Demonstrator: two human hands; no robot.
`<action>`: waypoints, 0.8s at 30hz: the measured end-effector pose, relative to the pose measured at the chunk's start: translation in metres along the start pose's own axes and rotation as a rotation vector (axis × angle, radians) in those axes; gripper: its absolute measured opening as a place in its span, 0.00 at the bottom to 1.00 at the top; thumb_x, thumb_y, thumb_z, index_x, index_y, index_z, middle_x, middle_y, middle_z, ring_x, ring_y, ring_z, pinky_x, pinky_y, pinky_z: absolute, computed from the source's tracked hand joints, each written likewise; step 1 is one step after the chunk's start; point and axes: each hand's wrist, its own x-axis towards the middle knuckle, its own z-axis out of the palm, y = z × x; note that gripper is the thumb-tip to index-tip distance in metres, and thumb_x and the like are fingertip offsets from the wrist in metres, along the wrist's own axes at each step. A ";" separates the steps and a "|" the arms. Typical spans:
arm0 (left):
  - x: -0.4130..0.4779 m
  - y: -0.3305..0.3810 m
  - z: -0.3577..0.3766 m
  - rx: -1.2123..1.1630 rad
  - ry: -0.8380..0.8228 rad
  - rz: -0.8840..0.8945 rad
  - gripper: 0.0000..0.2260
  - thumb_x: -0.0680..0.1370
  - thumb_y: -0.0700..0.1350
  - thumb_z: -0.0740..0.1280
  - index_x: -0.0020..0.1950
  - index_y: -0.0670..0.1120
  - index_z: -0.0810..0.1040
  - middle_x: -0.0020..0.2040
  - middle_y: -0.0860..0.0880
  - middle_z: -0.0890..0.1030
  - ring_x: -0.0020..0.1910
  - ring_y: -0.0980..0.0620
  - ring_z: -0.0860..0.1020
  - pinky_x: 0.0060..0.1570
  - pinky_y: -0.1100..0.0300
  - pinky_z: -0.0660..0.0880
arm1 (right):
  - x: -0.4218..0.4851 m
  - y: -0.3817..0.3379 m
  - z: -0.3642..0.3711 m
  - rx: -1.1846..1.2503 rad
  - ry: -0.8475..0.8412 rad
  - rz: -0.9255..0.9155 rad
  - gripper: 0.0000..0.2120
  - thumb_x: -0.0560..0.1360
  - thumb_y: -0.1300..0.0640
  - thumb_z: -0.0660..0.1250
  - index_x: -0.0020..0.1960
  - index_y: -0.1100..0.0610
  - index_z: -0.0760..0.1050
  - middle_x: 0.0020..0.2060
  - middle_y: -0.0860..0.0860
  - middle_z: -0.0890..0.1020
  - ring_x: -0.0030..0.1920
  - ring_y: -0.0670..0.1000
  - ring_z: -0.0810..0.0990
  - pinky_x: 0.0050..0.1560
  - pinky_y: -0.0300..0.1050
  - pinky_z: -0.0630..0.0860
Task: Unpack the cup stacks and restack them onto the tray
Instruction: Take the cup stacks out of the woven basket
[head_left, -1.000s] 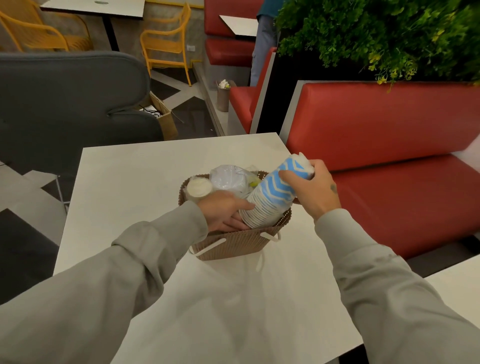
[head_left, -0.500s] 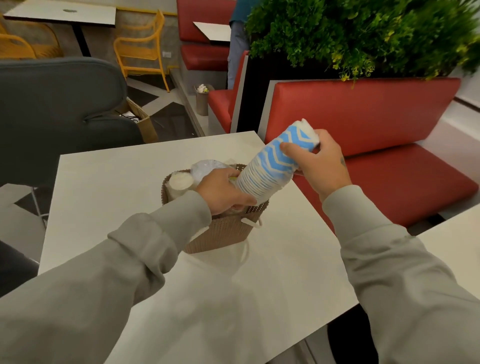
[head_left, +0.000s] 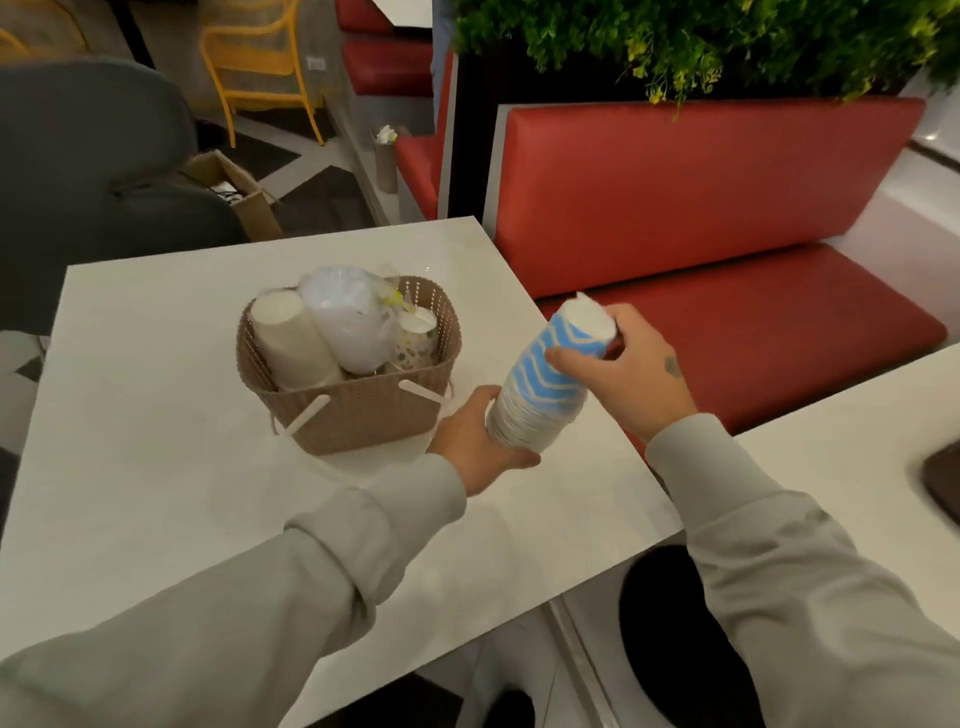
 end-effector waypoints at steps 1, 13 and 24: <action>0.001 -0.007 0.012 -0.012 -0.012 -0.032 0.37 0.66 0.51 0.81 0.71 0.55 0.68 0.43 0.51 0.78 0.46 0.47 0.78 0.46 0.59 0.72 | -0.003 0.010 0.000 -0.027 -0.025 0.007 0.19 0.68 0.52 0.78 0.56 0.50 0.77 0.44 0.42 0.82 0.39 0.35 0.77 0.39 0.27 0.72; 0.020 -0.048 0.096 0.035 0.000 -0.262 0.34 0.69 0.54 0.78 0.71 0.61 0.67 0.54 0.44 0.82 0.52 0.42 0.81 0.53 0.52 0.78 | -0.005 0.093 0.009 -0.280 -0.257 0.004 0.25 0.66 0.49 0.79 0.60 0.50 0.73 0.48 0.46 0.81 0.47 0.50 0.79 0.45 0.41 0.74; 0.013 -0.041 0.073 0.189 0.008 -0.273 0.35 0.70 0.57 0.76 0.75 0.62 0.64 0.52 0.48 0.82 0.55 0.48 0.78 0.58 0.51 0.77 | -0.006 0.096 0.003 -0.478 -0.395 -0.006 0.35 0.69 0.40 0.75 0.71 0.49 0.67 0.64 0.49 0.78 0.62 0.55 0.77 0.60 0.50 0.75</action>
